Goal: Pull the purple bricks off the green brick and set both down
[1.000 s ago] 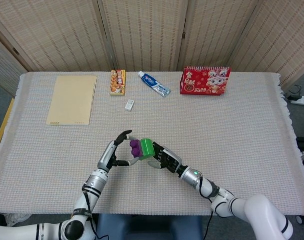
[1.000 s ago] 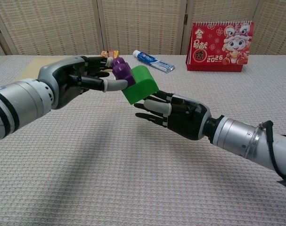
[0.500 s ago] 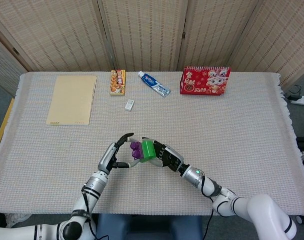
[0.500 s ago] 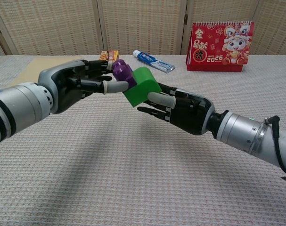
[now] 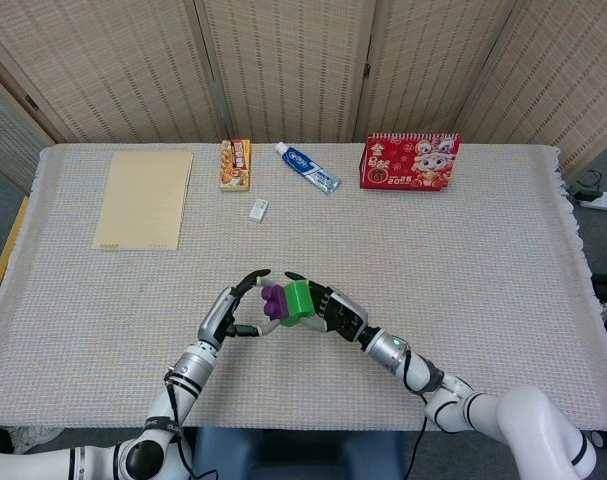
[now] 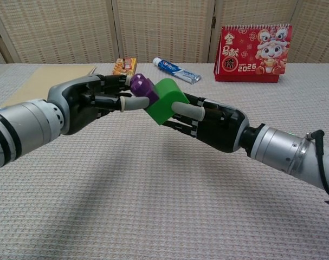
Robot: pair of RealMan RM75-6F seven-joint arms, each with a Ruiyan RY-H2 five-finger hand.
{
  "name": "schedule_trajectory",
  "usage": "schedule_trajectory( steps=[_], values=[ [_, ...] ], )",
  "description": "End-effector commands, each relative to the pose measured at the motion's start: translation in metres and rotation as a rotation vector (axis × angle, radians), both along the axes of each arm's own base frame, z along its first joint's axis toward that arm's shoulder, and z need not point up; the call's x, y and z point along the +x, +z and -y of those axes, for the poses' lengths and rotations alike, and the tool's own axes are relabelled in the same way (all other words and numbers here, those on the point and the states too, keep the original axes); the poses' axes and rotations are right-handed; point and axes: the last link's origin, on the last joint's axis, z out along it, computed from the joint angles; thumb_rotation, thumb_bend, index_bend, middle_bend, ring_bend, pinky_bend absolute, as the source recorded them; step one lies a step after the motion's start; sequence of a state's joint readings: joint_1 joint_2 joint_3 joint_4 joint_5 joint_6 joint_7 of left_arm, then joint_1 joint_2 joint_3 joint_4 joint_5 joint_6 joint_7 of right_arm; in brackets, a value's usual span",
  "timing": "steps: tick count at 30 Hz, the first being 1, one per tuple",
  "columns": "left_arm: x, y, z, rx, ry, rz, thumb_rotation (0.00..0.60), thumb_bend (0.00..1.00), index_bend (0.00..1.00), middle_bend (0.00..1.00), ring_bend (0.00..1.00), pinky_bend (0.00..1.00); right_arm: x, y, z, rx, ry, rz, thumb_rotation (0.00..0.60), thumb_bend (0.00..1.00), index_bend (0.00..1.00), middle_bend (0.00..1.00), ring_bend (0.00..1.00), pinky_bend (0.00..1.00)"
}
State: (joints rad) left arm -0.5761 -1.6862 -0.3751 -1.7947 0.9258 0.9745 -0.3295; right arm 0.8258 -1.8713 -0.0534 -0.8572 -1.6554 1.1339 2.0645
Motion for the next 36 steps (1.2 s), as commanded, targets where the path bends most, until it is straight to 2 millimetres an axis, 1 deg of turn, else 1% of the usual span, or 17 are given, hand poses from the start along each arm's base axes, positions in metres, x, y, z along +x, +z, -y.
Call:
schedule_trajectory(
  steps=[1,6,11,13,17,20,23,27,31,33,36],
  values=[
    [0.0,0.0,-0.001,0.002,0.003,0.003,0.6,0.61,0.72,0.16,0.0,0.0,0.0,0.0,0.001,-0.006,-0.009,-0.007,0.6,0.38,0.52,0.0,0.04,0.0],
    [-0.001,0.002,-0.004,0.005,0.001,0.002,0.6,0.61,0.73,0.16,0.0,0.0,-0.001,-0.002,0.0,-0.001,-0.018,-0.02,0.6,0.38,0.62,0.01,0.05,0.0],
    [0.001,0.007,-0.008,0.037,-0.002,0.008,0.6,0.61,0.72,0.16,0.0,0.0,-0.004,-0.004,0.0,-0.006,-0.024,-0.045,0.6,0.38,0.74,0.09,0.1,0.0],
    [0.003,0.012,-0.011,0.05,-0.007,0.014,0.6,0.61,0.72,0.16,0.0,0.0,-0.006,-0.004,-0.001,-0.001,-0.023,-0.053,0.6,0.38,0.78,0.1,0.11,0.0],
    [0.005,0.025,-0.015,0.09,-0.008,0.031,0.6,0.61,0.72,0.16,0.0,0.0,-0.015,-0.004,-0.005,0.008,-0.021,-0.075,0.6,0.38,0.79,0.11,0.12,0.0],
    [0.002,0.034,-0.017,0.111,-0.008,0.026,0.6,0.61,0.72,0.17,0.0,0.0,-0.019,0.001,-0.003,-0.008,-0.025,-0.071,0.6,0.38,0.8,0.11,0.12,0.0],
    [-0.002,0.04,-0.015,0.116,-0.001,0.027,0.6,0.61,0.72,0.17,0.0,0.0,-0.02,0.01,0.002,-0.044,-0.009,-0.082,0.6,0.38,0.8,0.12,0.12,0.0],
    [-0.013,0.051,-0.016,0.137,-0.015,-0.002,0.6,0.61,0.7,0.17,0.0,0.0,-0.028,0.023,0.004,-0.122,0.072,-0.205,0.6,0.38,0.8,0.13,0.12,0.0],
    [-0.034,0.061,-0.018,0.165,-0.026,-0.08,0.6,0.61,0.67,0.17,0.0,0.0,-0.036,0.055,0.01,-0.27,0.141,-0.366,0.6,0.38,0.8,0.14,0.12,0.0],
    [-0.049,0.061,-0.017,0.158,-0.038,-0.14,0.6,0.61,0.67,0.17,0.0,0.0,-0.039,0.071,0.01,-0.321,0.154,-0.448,0.6,0.38,0.8,0.15,0.12,0.0],
    [-0.068,0.059,-0.015,0.146,-0.056,-0.216,0.6,0.61,0.63,0.17,0.0,0.0,-0.043,0.09,0.005,-0.352,0.171,-0.573,0.6,0.38,0.82,0.17,0.12,0.0]
  ],
)
